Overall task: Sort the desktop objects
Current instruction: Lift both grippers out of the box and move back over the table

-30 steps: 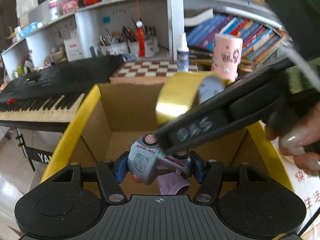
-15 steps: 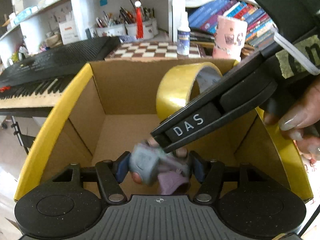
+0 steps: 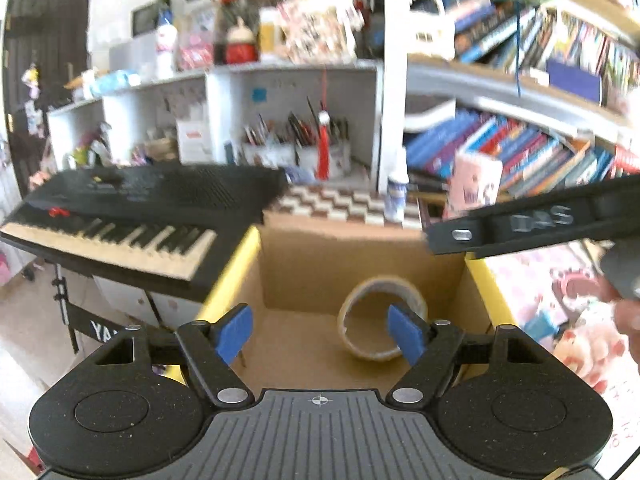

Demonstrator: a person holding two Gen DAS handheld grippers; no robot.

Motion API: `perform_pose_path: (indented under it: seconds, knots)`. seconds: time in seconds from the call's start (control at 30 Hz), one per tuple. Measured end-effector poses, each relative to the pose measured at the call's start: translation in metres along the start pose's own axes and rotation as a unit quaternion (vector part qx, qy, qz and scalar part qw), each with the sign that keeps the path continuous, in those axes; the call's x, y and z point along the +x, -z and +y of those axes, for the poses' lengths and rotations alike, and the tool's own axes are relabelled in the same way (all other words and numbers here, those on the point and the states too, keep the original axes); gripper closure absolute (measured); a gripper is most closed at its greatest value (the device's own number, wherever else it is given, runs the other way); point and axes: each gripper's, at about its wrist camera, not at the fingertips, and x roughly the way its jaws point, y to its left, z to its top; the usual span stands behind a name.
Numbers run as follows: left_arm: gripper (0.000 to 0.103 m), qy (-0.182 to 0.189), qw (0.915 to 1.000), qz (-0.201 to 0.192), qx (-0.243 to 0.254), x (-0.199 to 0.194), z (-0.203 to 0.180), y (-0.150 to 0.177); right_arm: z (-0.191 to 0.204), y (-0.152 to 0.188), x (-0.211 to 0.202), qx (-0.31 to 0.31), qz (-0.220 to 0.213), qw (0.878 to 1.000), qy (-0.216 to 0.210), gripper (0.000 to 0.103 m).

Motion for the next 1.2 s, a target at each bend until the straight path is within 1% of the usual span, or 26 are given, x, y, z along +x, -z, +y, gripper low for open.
perform_pose_path:
  seconds: [0.13, 0.27, 0.4, 0.53, 0.63, 0.7, 0.77, 0.9, 1.1, 1.2]
  knots:
    - [0.025, -0.019, 0.9993, -0.028, -0.015, -0.029, 0.017, -0.004, -0.003, 0.011, -0.044, 0.029, -0.054, 0.998, 0.024, 0.009]
    - [0.023, -0.029, 0.9970, -0.052, -0.048, -0.053, 0.035, -0.001, -0.008, 0.035, -0.088, 0.067, -0.095, 0.991, 0.069, 0.009]
    - [0.022, -0.032, 0.9938, -0.080, -0.070, -0.078, 0.044, 0.011, 0.000, 0.065, -0.118, 0.088, -0.114, 0.983, 0.113, 0.009]
    - [0.021, -0.032, 0.9943, -0.071, -0.073, -0.100, 0.048, 0.029, 0.023, 0.100, -0.138, 0.083, -0.121, 0.978, 0.147, 0.009]
    - [0.021, -0.039, 0.9942, -0.066, -0.075, -0.118, 0.050, 0.045, 0.044, 0.125, -0.148, 0.074, -0.114, 0.978, 0.158, 0.010]
    - [0.021, -0.040, 0.9952, -0.056, -0.070, -0.129, 0.051, 0.057, 0.055, 0.136, -0.148, 0.071, -0.086, 0.984, 0.141, 0.011]
    - [0.021, -0.043, 0.9959, -0.048, -0.063, -0.138, 0.051, 0.067, 0.068, 0.146, -0.149, 0.072, -0.070, 0.987, 0.129, 0.011]
    - [0.021, -0.046, 0.9966, -0.033, -0.059, -0.158, 0.050, 0.086, 0.093, 0.159, -0.157, 0.056, -0.065, 0.989, 0.121, 0.011]
    - [0.021, -0.042, 0.9983, -0.015, -0.038, -0.178, 0.043, 0.106, 0.114, 0.178, -0.169, 0.044, -0.065, 0.989, 0.128, 0.011]
    - [0.021, -0.029, 0.9992, -0.005, -0.027, -0.184, 0.039, 0.113, 0.120, 0.187, -0.176, 0.051, -0.058, 0.989, 0.128, 0.011]
